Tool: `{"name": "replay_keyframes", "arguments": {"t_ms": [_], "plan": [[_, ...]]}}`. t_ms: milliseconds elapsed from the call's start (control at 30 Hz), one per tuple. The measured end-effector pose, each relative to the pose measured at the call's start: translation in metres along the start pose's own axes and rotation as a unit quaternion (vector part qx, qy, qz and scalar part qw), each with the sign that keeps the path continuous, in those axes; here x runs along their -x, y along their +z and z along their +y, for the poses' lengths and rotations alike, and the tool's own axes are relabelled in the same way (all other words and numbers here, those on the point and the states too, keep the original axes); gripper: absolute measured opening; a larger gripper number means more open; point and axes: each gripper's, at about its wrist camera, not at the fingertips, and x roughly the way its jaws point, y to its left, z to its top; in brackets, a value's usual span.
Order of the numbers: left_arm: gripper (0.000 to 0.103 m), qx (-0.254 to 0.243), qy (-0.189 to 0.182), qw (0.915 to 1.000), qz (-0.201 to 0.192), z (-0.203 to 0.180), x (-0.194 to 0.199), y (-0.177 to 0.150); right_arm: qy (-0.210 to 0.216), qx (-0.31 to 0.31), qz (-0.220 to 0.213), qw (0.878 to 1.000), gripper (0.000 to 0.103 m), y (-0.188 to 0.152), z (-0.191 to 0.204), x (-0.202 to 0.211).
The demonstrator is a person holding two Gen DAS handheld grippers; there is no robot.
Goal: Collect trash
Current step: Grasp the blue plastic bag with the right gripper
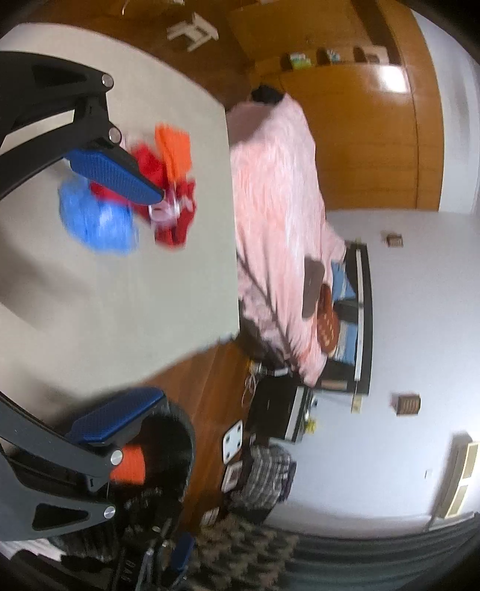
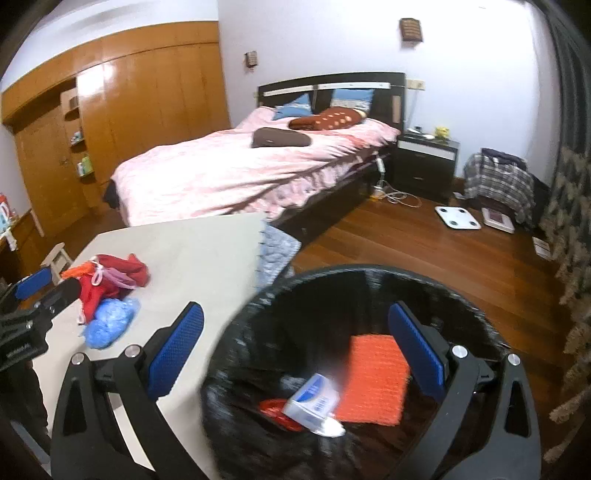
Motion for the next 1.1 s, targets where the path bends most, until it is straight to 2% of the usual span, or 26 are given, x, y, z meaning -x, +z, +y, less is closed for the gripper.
{"name": "replay_keyframes", "arguments": {"t_ms": [333,533,733,1100], "plan": [[0.097,0.03,0.077,0.9965,0.013,0.073,0.003,-0.024,0.049,0.023,0.011,0.998,0.097,0.001,0.07,-0.033],[0.097,0.048,0.109,0.9925,0.029,0.117,-0.004,-0.041,0.075,0.041,0.021,0.996,0.097,-0.003,0.11,-0.055],[0.095,0.072,0.123,0.9886,0.047,0.151,-0.013,-0.055,0.101,0.07,0.037,0.992,0.097,-0.013,0.151,-0.076],[0.095,0.09,0.135,0.9848,0.063,0.181,-0.022,-0.067,0.137,0.113,0.08,0.981,0.097,-0.029,0.211,-0.118]]}}
